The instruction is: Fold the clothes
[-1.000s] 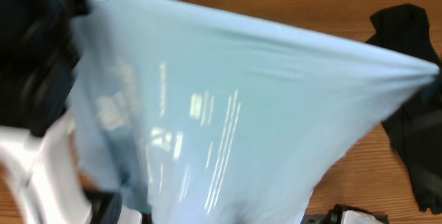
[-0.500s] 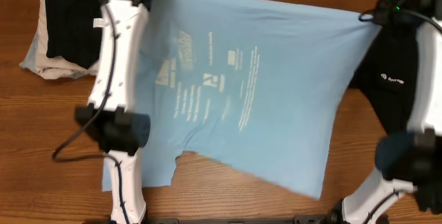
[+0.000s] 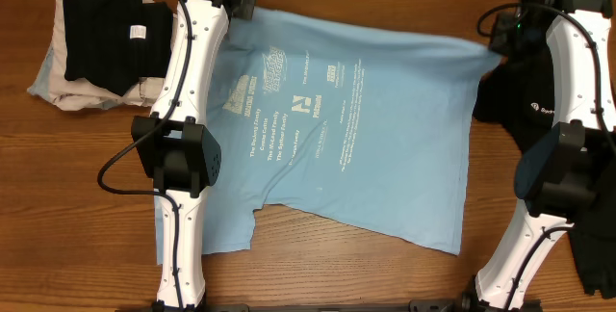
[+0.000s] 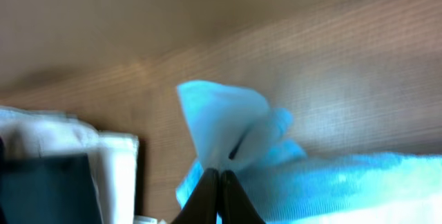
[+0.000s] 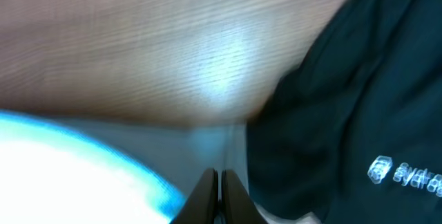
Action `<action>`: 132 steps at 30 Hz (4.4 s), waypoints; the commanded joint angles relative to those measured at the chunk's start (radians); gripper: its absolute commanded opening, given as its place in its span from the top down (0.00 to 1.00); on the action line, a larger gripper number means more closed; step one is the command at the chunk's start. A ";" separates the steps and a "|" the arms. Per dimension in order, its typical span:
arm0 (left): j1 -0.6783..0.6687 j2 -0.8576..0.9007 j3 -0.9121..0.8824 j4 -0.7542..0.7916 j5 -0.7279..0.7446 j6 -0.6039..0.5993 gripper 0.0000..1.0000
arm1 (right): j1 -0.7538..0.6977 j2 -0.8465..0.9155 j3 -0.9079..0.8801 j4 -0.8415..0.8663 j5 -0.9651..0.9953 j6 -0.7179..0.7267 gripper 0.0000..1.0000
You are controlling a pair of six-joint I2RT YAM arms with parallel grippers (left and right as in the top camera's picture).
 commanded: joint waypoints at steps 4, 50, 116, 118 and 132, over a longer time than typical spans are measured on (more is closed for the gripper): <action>0.012 -0.099 0.009 -0.172 -0.045 -0.048 0.96 | -0.009 -0.035 0.011 -0.150 -0.079 0.025 0.96; 0.093 -0.110 -0.300 -0.638 0.174 -0.031 0.41 | 0.016 -0.235 -0.575 -0.058 -0.114 0.024 0.36; 0.075 -0.536 0.446 -0.477 -0.071 -0.030 0.00 | 0.069 -0.472 -0.625 0.380 -0.055 0.163 0.57; 0.076 -0.575 0.446 -0.519 -0.072 -0.048 0.00 | 0.069 -0.557 -0.563 0.261 -0.058 0.163 0.47; 0.077 -0.735 0.219 -0.645 0.032 -0.196 0.00 | 0.069 -1.042 -0.507 -0.213 -0.040 0.256 0.38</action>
